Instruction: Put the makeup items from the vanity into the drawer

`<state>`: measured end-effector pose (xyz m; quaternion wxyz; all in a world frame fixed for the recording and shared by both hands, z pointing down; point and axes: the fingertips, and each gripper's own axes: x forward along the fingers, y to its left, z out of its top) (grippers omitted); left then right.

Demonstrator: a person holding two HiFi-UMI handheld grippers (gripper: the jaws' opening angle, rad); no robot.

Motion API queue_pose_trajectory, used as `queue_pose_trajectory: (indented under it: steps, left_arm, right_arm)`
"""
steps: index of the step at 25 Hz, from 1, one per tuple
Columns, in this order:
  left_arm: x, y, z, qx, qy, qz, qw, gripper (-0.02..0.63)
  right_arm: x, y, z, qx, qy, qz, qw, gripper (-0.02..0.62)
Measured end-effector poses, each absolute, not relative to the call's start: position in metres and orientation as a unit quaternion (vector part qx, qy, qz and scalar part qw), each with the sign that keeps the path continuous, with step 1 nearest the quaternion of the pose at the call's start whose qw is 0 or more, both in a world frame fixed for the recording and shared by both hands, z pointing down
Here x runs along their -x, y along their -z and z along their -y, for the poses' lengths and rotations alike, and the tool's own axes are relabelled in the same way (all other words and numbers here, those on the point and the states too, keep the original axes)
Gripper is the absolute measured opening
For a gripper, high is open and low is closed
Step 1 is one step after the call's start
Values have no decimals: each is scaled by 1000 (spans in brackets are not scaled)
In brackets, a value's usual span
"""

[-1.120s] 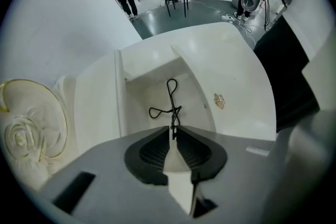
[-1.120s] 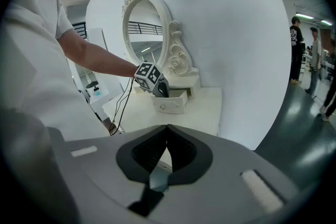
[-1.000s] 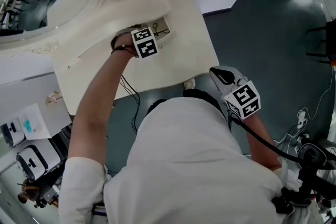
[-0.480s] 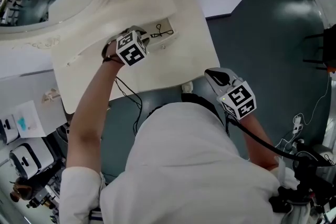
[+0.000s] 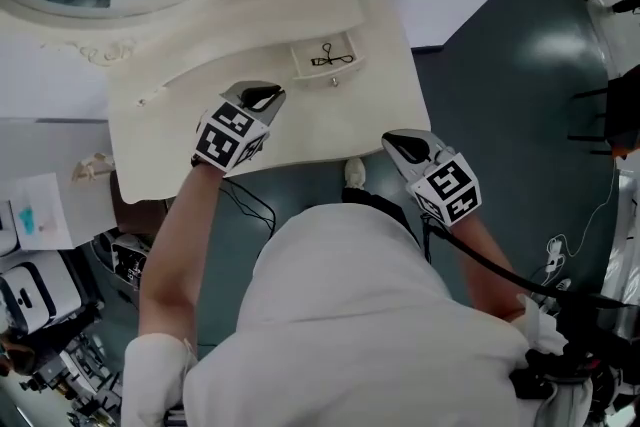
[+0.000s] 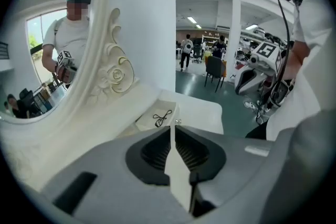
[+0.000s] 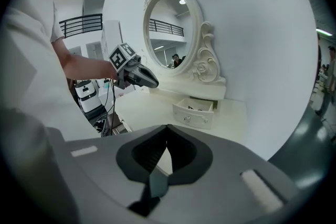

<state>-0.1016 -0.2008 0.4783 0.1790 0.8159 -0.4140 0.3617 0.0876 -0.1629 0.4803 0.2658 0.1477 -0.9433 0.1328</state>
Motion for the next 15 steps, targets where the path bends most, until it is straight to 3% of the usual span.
queue_pose_trajectory:
  steps: [15]
  left_arm:
    - [102, -435, 30, -857, -191, 420, 230, 2]
  right_arm:
    - [-27, -457, 65, -158, -113, 944, 265, 2]
